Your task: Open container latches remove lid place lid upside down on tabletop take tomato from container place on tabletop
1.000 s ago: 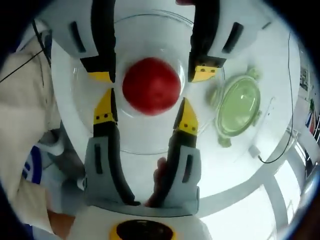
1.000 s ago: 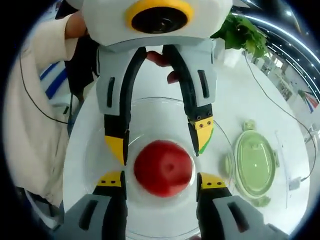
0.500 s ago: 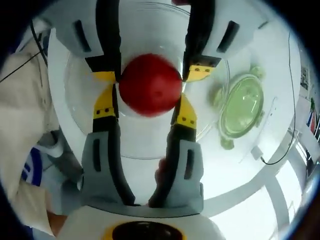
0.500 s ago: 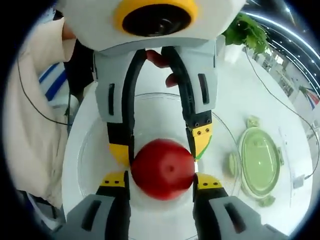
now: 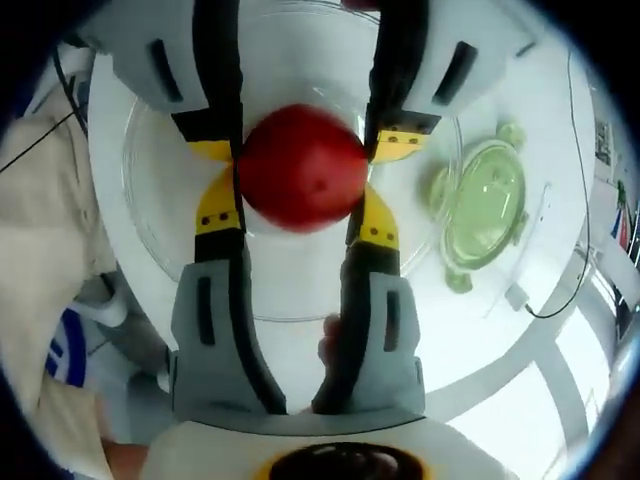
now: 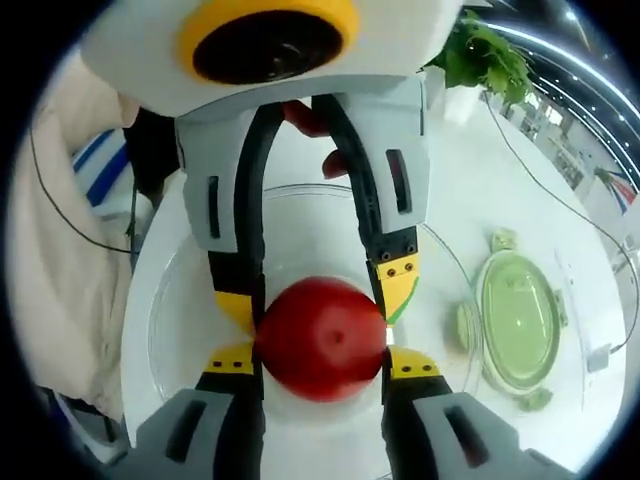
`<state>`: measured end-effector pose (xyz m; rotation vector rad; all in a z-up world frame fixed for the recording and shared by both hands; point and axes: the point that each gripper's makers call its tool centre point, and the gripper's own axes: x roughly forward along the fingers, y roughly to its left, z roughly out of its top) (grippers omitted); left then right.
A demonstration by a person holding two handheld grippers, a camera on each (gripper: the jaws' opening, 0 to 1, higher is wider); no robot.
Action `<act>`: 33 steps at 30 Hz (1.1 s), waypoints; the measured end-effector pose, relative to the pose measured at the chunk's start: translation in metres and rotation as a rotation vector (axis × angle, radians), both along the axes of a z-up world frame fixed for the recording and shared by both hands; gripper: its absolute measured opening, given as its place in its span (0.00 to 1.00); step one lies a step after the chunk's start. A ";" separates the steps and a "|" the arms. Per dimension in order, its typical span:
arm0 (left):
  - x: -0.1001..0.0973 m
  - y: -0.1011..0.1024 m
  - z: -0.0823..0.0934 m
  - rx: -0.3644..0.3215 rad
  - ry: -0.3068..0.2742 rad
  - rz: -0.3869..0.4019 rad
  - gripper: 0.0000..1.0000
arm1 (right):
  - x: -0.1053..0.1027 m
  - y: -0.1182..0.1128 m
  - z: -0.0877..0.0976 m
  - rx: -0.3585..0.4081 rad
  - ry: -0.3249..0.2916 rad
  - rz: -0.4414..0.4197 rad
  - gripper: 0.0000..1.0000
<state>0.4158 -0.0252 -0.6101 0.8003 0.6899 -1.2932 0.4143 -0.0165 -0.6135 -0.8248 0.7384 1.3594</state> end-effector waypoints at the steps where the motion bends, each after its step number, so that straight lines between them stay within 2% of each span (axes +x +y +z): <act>1: 0.000 0.000 0.000 0.003 -0.001 0.000 0.39 | 0.000 0.000 0.000 -0.001 -0.001 -0.001 0.42; 9: 0.001 -0.002 0.001 0.004 -0.001 0.007 0.38 | -0.001 0.000 0.002 0.012 -0.007 -0.007 0.41; 20: 0.004 -0.006 0.016 -0.016 -0.005 0.011 0.38 | 0.002 -0.004 0.016 0.028 -0.020 -0.009 0.41; 28: 0.007 -0.019 0.041 -0.027 -0.030 -0.010 0.38 | 0.007 -0.021 0.042 0.033 -0.052 -0.024 0.41; 33: 0.008 -0.036 0.062 -0.034 -0.060 -0.030 0.38 | 0.010 -0.034 0.063 0.038 -0.083 -0.039 0.41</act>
